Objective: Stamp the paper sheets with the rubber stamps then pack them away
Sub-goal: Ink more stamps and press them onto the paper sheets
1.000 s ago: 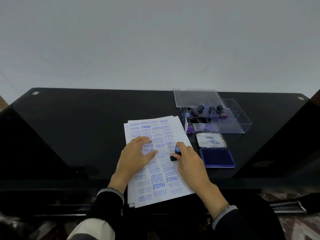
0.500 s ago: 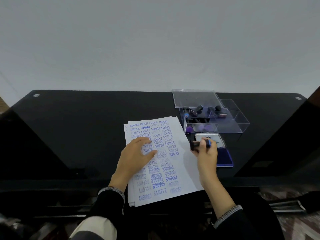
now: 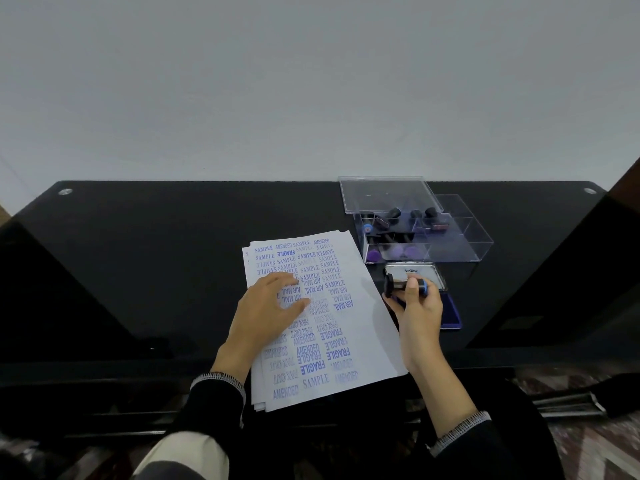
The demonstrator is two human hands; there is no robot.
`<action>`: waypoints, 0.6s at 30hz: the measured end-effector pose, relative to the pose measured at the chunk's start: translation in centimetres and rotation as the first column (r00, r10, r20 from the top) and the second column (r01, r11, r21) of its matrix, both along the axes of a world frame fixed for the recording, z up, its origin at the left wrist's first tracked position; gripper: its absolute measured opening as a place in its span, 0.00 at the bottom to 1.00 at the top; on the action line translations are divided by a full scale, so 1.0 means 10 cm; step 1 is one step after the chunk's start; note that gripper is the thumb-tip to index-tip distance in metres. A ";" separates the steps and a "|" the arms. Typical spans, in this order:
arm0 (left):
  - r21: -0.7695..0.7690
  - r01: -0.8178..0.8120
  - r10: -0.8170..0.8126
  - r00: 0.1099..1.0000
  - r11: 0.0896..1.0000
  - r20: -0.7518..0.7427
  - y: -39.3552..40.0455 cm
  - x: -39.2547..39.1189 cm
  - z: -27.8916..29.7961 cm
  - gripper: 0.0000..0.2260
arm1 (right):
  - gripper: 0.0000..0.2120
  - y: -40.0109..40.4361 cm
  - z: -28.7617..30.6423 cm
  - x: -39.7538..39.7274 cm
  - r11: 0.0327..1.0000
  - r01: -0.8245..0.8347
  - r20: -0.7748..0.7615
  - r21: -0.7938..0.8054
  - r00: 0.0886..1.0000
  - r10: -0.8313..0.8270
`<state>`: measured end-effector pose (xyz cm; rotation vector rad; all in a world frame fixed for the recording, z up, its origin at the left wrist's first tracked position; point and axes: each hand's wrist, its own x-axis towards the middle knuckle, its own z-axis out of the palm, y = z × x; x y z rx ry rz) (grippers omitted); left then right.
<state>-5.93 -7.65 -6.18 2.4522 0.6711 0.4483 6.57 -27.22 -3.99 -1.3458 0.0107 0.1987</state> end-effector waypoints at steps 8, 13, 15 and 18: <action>0.125 0.044 -0.019 0.980 0.991 -0.196 -0.17 0.18 0.15 0.13 | 0.04 -0.36 0.10 0.10 0.994 0.059 0.160 -0.090 0.986 -0.045; -0.067 0.190 -0.189 0.982 0.979 0.029 -0.73 0.41 0.20 0.10 | 0.04 -0.66 0.09 0.29 0.980 0.113 0.187 -0.165 0.979 -0.081; -0.078 0.278 -0.275 0.960 0.958 0.045 -0.95 0.51 0.16 0.11 | 0.06 -0.75 0.07 0.35 0.981 0.082 0.176 -0.177 0.983 -0.050; -0.045 0.322 -0.321 0.947 0.946 0.019 -1.14 0.64 0.06 0.21 | 0.07 -0.83 0.04 0.40 0.958 0.021 0.230 -0.287 0.972 0.048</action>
